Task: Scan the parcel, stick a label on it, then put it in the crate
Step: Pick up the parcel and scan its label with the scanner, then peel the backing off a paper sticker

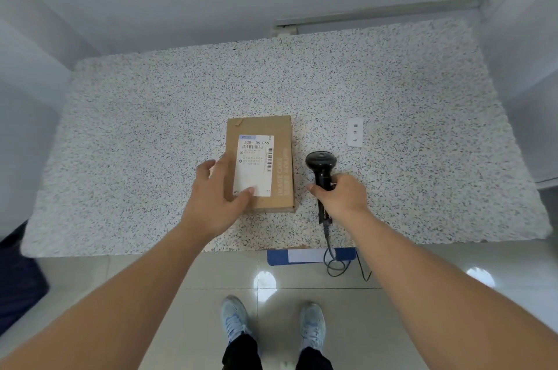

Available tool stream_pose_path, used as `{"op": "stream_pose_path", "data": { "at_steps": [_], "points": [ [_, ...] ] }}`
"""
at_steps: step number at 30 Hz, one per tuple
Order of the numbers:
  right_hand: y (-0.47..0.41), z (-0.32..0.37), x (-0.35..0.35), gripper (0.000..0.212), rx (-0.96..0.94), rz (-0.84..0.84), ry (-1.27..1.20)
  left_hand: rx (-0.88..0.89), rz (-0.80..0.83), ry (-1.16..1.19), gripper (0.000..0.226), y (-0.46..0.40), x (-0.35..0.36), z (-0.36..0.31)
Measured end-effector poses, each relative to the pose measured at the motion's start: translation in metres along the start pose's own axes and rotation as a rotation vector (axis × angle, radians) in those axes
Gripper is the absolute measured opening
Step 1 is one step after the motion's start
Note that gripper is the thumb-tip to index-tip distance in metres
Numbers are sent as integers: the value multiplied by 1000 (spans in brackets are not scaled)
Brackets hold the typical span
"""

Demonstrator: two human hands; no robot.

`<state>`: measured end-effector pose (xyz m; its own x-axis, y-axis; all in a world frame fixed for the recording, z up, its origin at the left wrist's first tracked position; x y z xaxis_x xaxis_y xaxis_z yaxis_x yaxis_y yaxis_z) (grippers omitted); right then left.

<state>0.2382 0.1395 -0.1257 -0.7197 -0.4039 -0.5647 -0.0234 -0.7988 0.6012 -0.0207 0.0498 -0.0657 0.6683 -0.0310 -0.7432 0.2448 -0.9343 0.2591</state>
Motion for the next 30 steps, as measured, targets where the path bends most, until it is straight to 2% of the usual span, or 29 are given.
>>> {"op": "stream_pose_path", "data": {
  "at_steps": [3,6,10,13,15,22,27,30],
  "points": [
    [2,4,-17,44,46,-45,-42,13,-43,-129,73,-12,-9,-26],
    [0,11,-38,51,42,-106,-81,102,-11,-202,70,-28,-7,-61],
    [-12,14,-69,44,32,-192,-61,343,78,-305,61,-63,5,-109],
    [-27,14,-83,24,45,-240,-35,455,188,-327,52,-100,28,-136],
    [-38,15,-86,27,44,-275,-58,502,268,-311,45,-126,47,-149],
    [-93,10,-80,35,115,-363,-121,562,404,-425,44,-192,107,-175],
    [-122,16,-75,52,98,-429,-97,568,390,-429,39,-222,134,-177],
    [-130,18,-72,54,124,-455,-103,572,380,-414,30,-231,145,-174]
  ]
}}
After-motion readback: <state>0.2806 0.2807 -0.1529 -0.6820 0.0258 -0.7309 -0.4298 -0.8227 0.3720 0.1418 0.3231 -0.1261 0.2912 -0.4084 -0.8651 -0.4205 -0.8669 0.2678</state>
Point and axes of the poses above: each hand's wrist, its own y-axis away from the middle knuckle, its own x-axis out of the palm, z = x × y, the point moved 5 cm from there along -y, towards the middle knuckle, and after that the axes turned 7 degrees about x, right-handed, at the moved point
